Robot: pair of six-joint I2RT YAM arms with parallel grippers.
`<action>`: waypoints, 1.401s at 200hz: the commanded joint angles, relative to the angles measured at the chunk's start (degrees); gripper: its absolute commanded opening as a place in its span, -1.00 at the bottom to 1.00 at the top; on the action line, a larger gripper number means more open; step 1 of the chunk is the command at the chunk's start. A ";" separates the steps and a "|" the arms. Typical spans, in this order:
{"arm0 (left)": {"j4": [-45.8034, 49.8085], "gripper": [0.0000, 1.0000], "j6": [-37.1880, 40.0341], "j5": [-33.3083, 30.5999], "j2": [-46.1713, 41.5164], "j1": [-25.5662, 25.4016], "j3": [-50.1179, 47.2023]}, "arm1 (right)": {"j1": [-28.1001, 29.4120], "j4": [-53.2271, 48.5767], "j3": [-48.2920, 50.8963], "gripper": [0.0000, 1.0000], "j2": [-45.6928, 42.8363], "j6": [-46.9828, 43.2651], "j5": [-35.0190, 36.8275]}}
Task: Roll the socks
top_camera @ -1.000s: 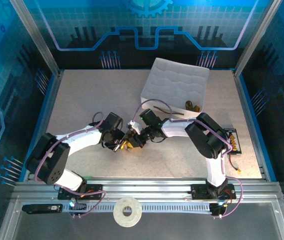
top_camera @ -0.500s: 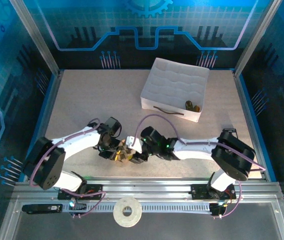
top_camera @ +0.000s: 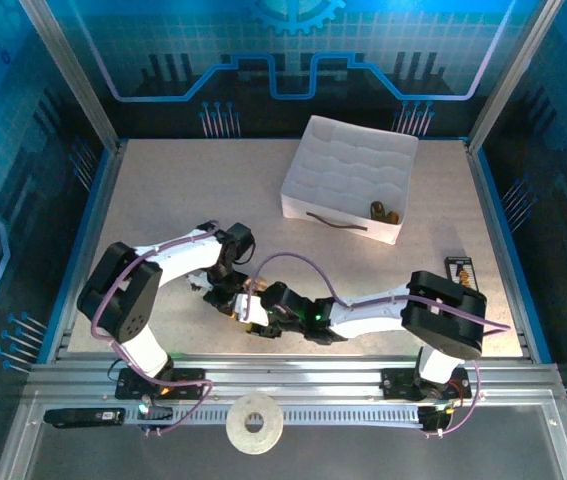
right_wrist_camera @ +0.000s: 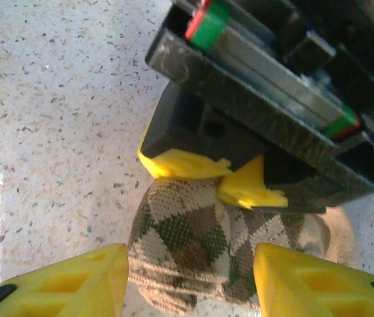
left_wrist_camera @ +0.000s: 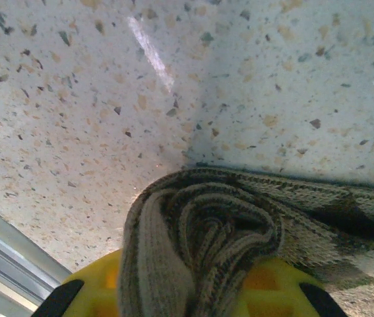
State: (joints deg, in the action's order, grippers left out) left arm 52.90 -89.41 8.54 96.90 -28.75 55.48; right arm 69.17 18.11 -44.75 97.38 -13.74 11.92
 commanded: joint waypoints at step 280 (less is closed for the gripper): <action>-5.94 0.77 5.96 -1.33 -20.70 7.63 -4.93 | -16.77 -14.03 -2.62 -1.00 15.02 22.03 -27.62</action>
State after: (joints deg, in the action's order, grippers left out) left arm 46.19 -86.11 8.78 80.73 -22.09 50.37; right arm 55.27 17.74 -50.59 106.91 5.04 -12.36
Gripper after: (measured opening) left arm 0.852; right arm 0.061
